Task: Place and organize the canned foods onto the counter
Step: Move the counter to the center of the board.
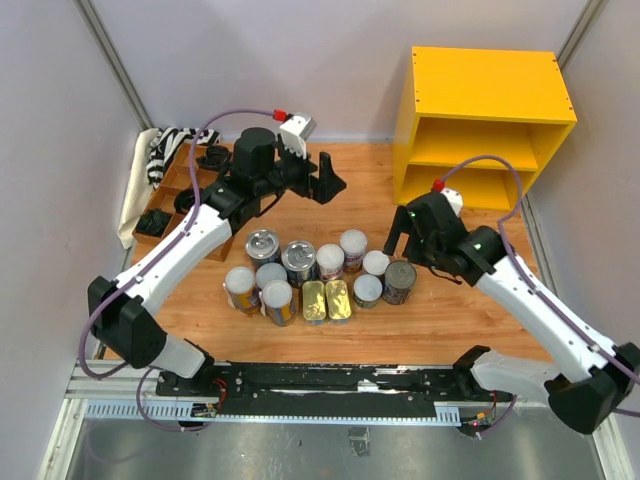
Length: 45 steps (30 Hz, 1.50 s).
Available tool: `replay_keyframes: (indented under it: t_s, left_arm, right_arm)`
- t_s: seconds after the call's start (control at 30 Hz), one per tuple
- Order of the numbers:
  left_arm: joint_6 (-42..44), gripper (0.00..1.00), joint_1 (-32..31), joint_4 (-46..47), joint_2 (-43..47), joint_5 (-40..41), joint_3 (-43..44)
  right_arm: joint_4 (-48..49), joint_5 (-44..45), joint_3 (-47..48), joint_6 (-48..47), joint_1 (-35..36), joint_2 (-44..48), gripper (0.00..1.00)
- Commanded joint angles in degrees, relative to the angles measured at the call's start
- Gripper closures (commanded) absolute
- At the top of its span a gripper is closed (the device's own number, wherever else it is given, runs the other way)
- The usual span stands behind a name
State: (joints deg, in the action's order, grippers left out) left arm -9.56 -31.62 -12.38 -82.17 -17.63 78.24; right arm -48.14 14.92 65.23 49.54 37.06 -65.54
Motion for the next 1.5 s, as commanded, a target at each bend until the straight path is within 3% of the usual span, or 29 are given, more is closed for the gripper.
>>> replay_keyframes:
  t_s: [0.0,0.2,0.43,0.57,0.7,0.9,1.03,1.13,1.47]
  left_arm:
    - [1.0,0.00,-1.8,8.6,-5.5,6.5,5.7]
    - [4.8,0.00,-8.9,16.6,-17.1,15.2,15.1]
    - [6.9,0.00,-14.2,20.9,-35.1,22.0,32.2]
    - [6.7,0.00,-15.5,20.6,-43.3,30.4,41.7]
    - [6.0,0.00,-15.7,23.4,-47.9,37.2,45.3]
    - [5.4,0.01,-15.8,26.2,-55.5,40.9,53.1]
    - [6.0,0.14,-15.8,26.9,-61.5,44.0,60.3]
    - [7.5,0.26,-15.7,30.5,-63.1,45.8,60.5]
    - [13.2,0.46,-13.4,34.9,-63.6,47.9,59.2]
  right_arm:
    - [0.9,7.6,1.2,-7.5,-5.2,4.3,0.02]
    - [1.8,-2.8,-2.3,-11.5,-31.6,10.9,0.02]
    - [3.9,-11.1,-4.9,-14.1,-45.8,13.0,0.02]
    - [5.7,-15.2,-7.6,-14.3,-48.0,12.3,0.01]
    - [7.5,-16.8,-9.2,-14.1,-48.1,11.6,0.01]
    - [9.4,-18.3,-10.3,-14.1,-48.1,10.3,0.01]
    - [10.8,-20.6,-11.2,-13.0,-48.1,9.0,0.01]
    - [11.6,-22.6,-11.3,-12.0,-48.1,8.1,0.00]
    - [12.3,-25.2,-11.6,-12.0,-48.1,7.2,0.01]
